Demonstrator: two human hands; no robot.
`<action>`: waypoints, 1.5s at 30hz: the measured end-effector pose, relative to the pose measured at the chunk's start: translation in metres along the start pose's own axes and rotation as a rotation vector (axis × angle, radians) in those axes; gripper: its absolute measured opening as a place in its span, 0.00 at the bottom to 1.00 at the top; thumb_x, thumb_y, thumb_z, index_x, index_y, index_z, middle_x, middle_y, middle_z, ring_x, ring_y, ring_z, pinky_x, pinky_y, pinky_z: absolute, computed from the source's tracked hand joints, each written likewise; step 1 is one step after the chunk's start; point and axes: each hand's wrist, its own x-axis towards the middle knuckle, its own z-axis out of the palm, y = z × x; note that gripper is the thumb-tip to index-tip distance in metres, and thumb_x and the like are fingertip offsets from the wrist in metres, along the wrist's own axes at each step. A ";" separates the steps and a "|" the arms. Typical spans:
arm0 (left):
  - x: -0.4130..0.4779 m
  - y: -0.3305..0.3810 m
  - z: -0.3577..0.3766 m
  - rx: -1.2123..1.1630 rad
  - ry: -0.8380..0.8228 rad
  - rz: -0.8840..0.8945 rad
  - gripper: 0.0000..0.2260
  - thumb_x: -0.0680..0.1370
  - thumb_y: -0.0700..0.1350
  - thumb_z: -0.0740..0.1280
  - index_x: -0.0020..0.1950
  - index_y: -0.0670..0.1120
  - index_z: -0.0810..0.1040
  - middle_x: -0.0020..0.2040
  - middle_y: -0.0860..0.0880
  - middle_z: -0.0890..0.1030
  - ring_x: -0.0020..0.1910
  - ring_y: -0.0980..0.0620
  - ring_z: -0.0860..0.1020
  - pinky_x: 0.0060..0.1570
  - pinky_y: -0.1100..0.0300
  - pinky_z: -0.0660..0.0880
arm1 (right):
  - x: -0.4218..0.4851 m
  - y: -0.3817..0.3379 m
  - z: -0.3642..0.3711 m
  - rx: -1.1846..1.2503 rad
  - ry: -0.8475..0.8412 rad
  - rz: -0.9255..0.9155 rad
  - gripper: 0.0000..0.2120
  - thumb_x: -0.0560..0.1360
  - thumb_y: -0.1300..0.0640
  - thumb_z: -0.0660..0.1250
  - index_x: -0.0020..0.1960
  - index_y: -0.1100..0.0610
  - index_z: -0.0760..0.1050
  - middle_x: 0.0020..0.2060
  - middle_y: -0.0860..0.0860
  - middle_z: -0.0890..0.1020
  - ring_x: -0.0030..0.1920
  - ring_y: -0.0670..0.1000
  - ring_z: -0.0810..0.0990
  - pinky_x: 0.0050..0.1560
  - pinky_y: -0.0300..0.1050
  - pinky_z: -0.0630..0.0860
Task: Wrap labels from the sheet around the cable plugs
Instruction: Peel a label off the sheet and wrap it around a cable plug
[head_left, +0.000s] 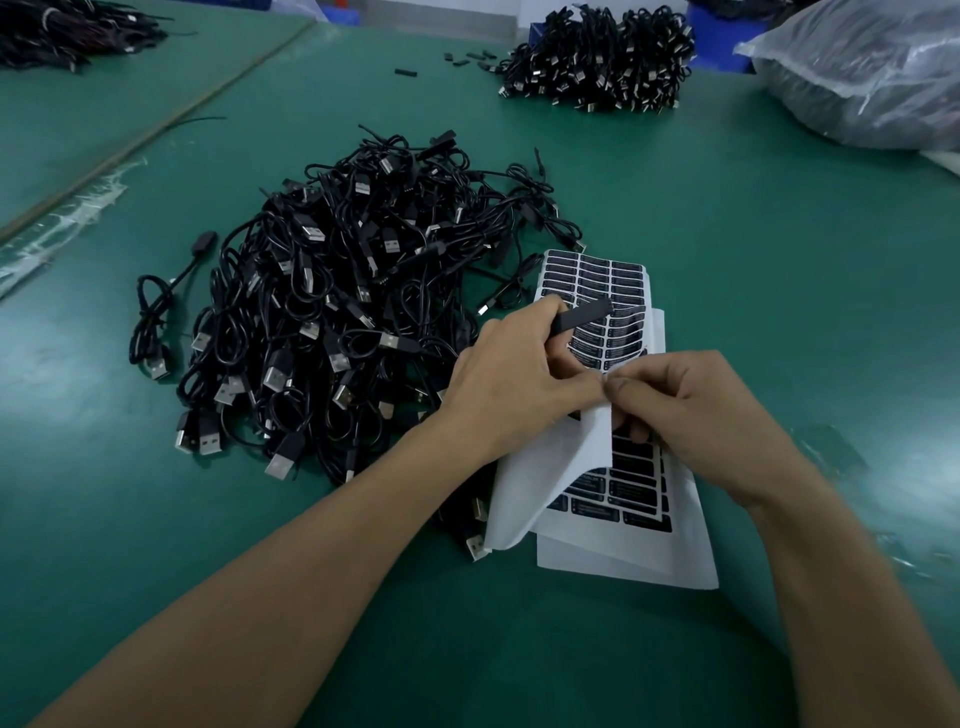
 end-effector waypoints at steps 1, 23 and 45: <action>0.000 -0.001 0.000 0.004 0.006 0.000 0.17 0.62 0.58 0.67 0.36 0.53 0.60 0.35 0.48 0.83 0.39 0.40 0.79 0.42 0.37 0.78 | 0.000 0.000 0.001 -0.003 0.009 -0.002 0.18 0.80 0.61 0.66 0.37 0.45 0.84 0.29 0.47 0.82 0.28 0.41 0.75 0.31 0.31 0.71; -0.001 0.000 0.000 0.010 -0.008 0.029 0.21 0.68 0.51 0.76 0.38 0.53 0.61 0.37 0.60 0.85 0.40 0.53 0.84 0.46 0.43 0.81 | 0.002 0.005 -0.002 -0.011 -0.026 -0.003 0.14 0.82 0.58 0.64 0.40 0.51 0.81 0.32 0.48 0.76 0.33 0.44 0.71 0.35 0.35 0.69; 0.004 -0.003 -0.004 -0.314 0.188 -0.084 0.19 0.68 0.43 0.74 0.39 0.48 0.61 0.35 0.47 0.85 0.41 0.35 0.83 0.49 0.38 0.80 | -0.005 -0.014 0.013 -0.491 0.570 -0.313 0.06 0.69 0.51 0.75 0.38 0.47 0.78 0.30 0.42 0.76 0.33 0.40 0.74 0.36 0.32 0.66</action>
